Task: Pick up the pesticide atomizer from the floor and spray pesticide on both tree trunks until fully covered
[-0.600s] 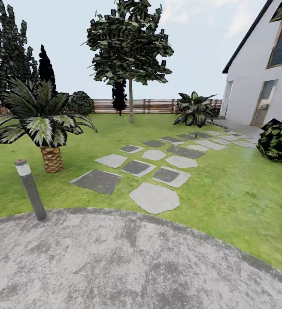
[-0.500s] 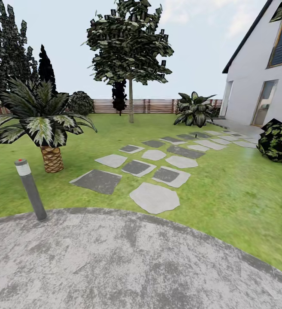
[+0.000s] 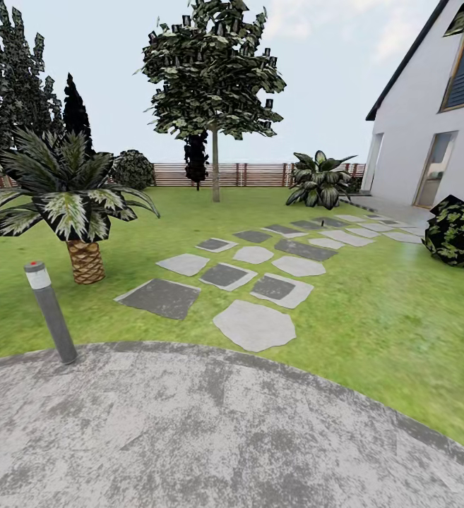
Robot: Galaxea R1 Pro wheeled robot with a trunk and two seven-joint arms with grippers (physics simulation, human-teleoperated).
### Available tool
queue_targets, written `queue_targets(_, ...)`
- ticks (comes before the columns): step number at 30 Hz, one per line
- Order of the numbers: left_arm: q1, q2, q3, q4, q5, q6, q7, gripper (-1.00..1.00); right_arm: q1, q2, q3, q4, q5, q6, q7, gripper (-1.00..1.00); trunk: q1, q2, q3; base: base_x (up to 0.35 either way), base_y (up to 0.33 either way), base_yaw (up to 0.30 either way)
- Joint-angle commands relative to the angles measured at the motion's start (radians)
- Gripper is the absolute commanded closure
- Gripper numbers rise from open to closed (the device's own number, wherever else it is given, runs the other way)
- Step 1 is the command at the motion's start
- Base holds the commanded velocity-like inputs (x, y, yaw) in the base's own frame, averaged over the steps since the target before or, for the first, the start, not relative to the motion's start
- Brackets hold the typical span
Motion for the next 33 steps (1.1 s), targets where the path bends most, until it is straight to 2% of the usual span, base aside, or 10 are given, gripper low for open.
queue_targets(1,-0.006,0.000,0.000,-0.006,-0.001,-0.006,0.000,-1.00,-0.006,-0.006,0.000,-0.006,0.000,-0.006,0.000,-1.00,0.000,0.000,0.000,0.000,0.000,0.000)
queue_targets(5,-0.029,-0.005,-0.001,-0.029,0.001,-0.028,0.000,-1.00,-0.029,-0.026,-0.001,-0.029,0.000,-0.028,-0.003,-1.00,0.000,0.000,0.000,0.000,0.000,0.000)
queue_targets(10,-0.042,-0.009,0.000,-0.057,0.004,-0.056,-0.007,-1.00,-0.058,-0.034,-0.001,-0.057,0.000,-0.056,-0.003,-1.00,0.000,0.000,0.000,0.000,0.000,0.000)
queue_targets(11,-0.042,-0.009,0.001,-0.436,0.004,-0.250,-0.009,-1.00,-0.061,-0.039,-0.002,-0.165,-0.001,-0.208,-0.003,-1.00,0.000,0.000,0.000,0.000,0.000,0.000)
queue_targets(13,-0.042,-0.008,0.004,-0.435,0.003,-0.283,-0.011,-1.00,-0.061,-0.050,-0.003,-0.168,-0.002,-0.219,-0.003,-1.00,0.000,0.000,0.000,0.000,0.000,0.000)
queue_targets(19,-0.042,-0.001,0.004,-0.430,0.002,-0.300,-0.007,-1.00,-0.061,-0.053,-0.002,-0.183,-0.003,-0.243,-0.004,-1.00,0.000,0.000,0.000,0.068,0.000,0.000)
queue_targets(25,-0.042,0.001,0.003,-0.429,-0.001,-0.298,0.001,-1.00,-0.061,-0.044,-0.001,-0.208,-0.006,-0.347,-0.005,-1.00,0.000,0.000,0.000,0.300,0.000,0.000)
queue_targets(33,-0.043,0.001,0.004,-0.427,0.002,-0.300,0.002,-1.00,-0.061,-0.052,0.001,-0.234,-0.002,-0.366,0.001,-1.00,0.000,0.000,0.000,0.335,0.000,0.000)
